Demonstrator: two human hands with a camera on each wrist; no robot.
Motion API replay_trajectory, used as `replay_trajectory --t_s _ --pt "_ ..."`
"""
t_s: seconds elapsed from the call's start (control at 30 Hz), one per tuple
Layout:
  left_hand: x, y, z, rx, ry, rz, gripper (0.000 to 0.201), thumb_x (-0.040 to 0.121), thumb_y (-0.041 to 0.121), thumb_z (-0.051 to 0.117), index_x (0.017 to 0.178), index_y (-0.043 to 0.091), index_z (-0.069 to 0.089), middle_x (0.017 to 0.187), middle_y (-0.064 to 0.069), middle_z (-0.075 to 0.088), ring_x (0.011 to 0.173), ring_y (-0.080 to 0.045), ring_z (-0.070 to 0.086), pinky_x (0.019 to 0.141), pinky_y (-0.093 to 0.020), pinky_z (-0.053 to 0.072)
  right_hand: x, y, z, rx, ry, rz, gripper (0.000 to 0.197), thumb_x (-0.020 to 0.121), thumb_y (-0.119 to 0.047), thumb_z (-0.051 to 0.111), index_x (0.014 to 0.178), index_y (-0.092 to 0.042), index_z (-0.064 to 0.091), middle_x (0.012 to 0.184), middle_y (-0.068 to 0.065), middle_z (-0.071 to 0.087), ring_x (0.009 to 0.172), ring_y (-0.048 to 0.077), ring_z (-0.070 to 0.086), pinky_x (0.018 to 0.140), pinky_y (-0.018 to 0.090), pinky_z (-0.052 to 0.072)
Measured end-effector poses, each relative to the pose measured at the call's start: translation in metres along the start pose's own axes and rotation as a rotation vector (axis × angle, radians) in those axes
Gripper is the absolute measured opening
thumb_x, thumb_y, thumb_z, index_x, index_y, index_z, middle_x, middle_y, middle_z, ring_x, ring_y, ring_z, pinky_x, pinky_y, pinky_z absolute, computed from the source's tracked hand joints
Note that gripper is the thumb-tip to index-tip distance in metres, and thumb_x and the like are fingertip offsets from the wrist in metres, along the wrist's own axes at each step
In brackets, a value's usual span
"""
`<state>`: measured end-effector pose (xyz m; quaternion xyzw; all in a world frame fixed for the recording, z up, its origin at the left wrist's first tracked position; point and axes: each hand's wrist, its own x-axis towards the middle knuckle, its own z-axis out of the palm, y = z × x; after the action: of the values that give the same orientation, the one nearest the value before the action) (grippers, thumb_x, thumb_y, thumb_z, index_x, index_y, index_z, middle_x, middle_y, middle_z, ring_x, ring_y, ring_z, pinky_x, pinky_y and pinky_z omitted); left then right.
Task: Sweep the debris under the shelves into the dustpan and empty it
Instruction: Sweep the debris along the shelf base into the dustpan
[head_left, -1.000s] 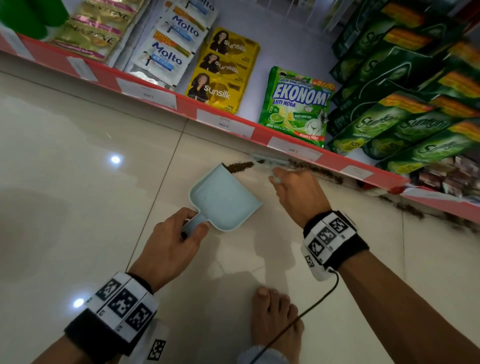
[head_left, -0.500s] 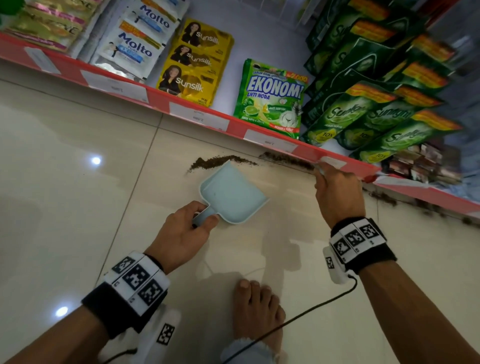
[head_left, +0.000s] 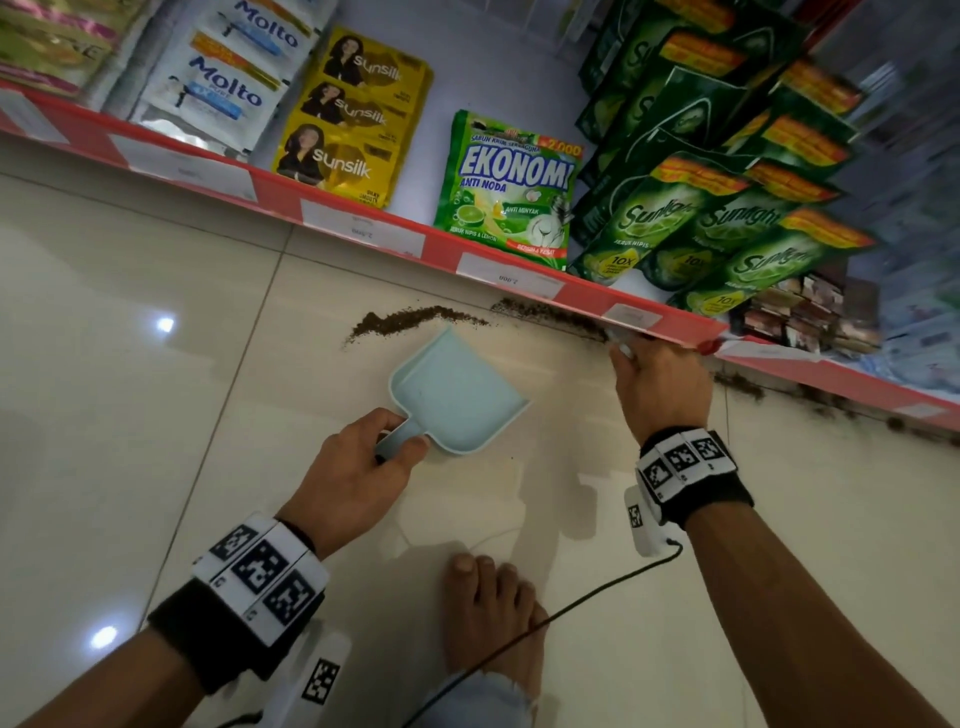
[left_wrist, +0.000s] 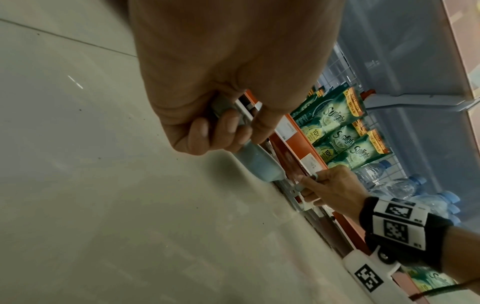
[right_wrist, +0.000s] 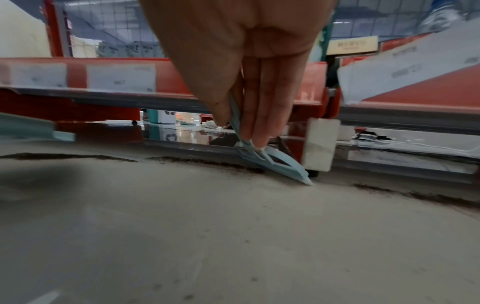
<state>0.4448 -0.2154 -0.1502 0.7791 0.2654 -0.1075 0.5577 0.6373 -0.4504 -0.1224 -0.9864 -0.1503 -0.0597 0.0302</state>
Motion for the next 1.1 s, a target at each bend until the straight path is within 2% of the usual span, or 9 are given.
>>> replay_trajectory --t_s 0.1,0.3,0.43,0.63,0.73,0.83,0.97,1.03,1.1 --pt "-0.002 0.001 0.002 0.009 -0.001 -0.006 0.016 0.095 0.035 0.06 0.093 0.019 0.06 0.07 0.006 0.058 0.061 -0.008 0.052 0.054 -0.02 0.036 -0.011 -0.025 -0.001 0.096 -0.061 -0.114 0.035 0.099 -0.032 0.053 0.081 -0.006 0.068 0.074 0.016 0.067 0.064 0.034 0.061 0.056 0.03 0.035" --pt "-0.008 0.002 0.0 -0.017 0.004 -0.004 0.016 0.094 0.035 0.06 0.098 0.019 0.061 0.072 0.002 0.06 0.061 -0.011 0.053 0.057 -0.025 0.039 -0.041 -0.08 -0.015 0.15 0.01 -0.352 0.019 0.096 -0.021 0.061 0.098 -0.007 0.074 0.074 0.013 0.066 0.052 0.034 0.06 0.048 0.035 0.051" --pt "-0.012 0.0 -0.006 -0.03 0.017 -0.002 0.016 0.095 0.035 0.059 0.096 0.019 0.06 0.069 0.003 0.058 0.06 -0.013 0.053 0.057 -0.026 0.04 -0.026 -0.051 -0.027 0.074 0.073 -0.285 0.013 0.093 -0.01 0.064 0.092 0.0 0.073 0.066 0.013 0.065 0.045 0.022 0.052 0.048 0.022 0.034" --pt "-0.01 -0.003 -0.009 -0.027 0.031 -0.015 0.017 0.096 0.034 0.059 0.098 0.017 0.059 0.073 0.002 0.059 0.065 -0.013 0.054 0.057 -0.025 0.038 -0.011 -0.014 -0.021 -0.038 -0.068 0.016 0.026 0.097 -0.023 0.054 0.088 -0.004 0.069 0.08 0.02 0.069 0.065 0.034 0.063 0.059 0.03 0.039" --pt "-0.01 -0.004 -0.01 -0.021 0.032 -0.021 0.017 0.095 0.035 0.059 0.096 0.018 0.059 0.073 0.002 0.059 0.064 -0.013 0.053 0.057 -0.026 0.038 -0.029 -0.045 -0.01 0.078 -0.15 -0.116 0.033 0.101 -0.029 0.047 0.087 -0.008 0.068 0.079 0.013 0.068 0.056 0.027 0.054 0.055 0.027 0.033" --pt "-0.01 -0.005 -0.012 -0.026 0.037 -0.016 0.016 0.095 0.034 0.059 0.096 0.018 0.059 0.074 0.002 0.06 0.064 -0.012 0.053 0.058 -0.026 0.039 -0.046 -0.075 -0.01 0.125 -0.092 -0.254 0.027 0.1 -0.029 0.05 0.091 -0.012 0.07 0.076 0.007 0.066 0.055 0.028 0.058 0.049 0.029 0.039" --pt "-0.01 -0.007 -0.016 -0.041 0.047 -0.02 0.017 0.095 0.033 0.06 0.098 0.016 0.06 0.076 -0.003 0.061 0.066 -0.016 0.054 0.062 -0.03 0.044 -0.03 -0.071 -0.02 0.112 0.071 -0.185 0.029 0.098 -0.027 0.056 0.079 -0.01 0.071 0.07 0.004 0.062 0.047 0.016 0.042 0.046 0.014 0.016" --pt "-0.011 -0.007 -0.018 -0.044 0.049 -0.018 0.018 0.096 0.033 0.059 0.098 0.015 0.06 0.075 -0.002 0.061 0.065 -0.017 0.054 0.063 -0.031 0.044 -0.017 -0.053 -0.022 0.096 0.052 -0.141 0.031 0.098 -0.026 0.056 0.082 -0.005 0.072 0.073 0.009 0.064 0.05 0.018 0.042 0.047 0.015 0.018" --pt "-0.012 -0.008 -0.02 -0.052 0.049 -0.014 0.019 0.096 0.033 0.059 0.098 0.014 0.06 0.073 -0.002 0.059 0.064 -0.017 0.052 0.062 -0.031 0.042 -0.006 -0.034 -0.023 0.053 0.059 -0.096 0.03 0.098 -0.023 0.056 0.083 -0.002 0.071 0.072 0.016 0.066 0.051 0.02 0.048 0.053 0.018 0.03"
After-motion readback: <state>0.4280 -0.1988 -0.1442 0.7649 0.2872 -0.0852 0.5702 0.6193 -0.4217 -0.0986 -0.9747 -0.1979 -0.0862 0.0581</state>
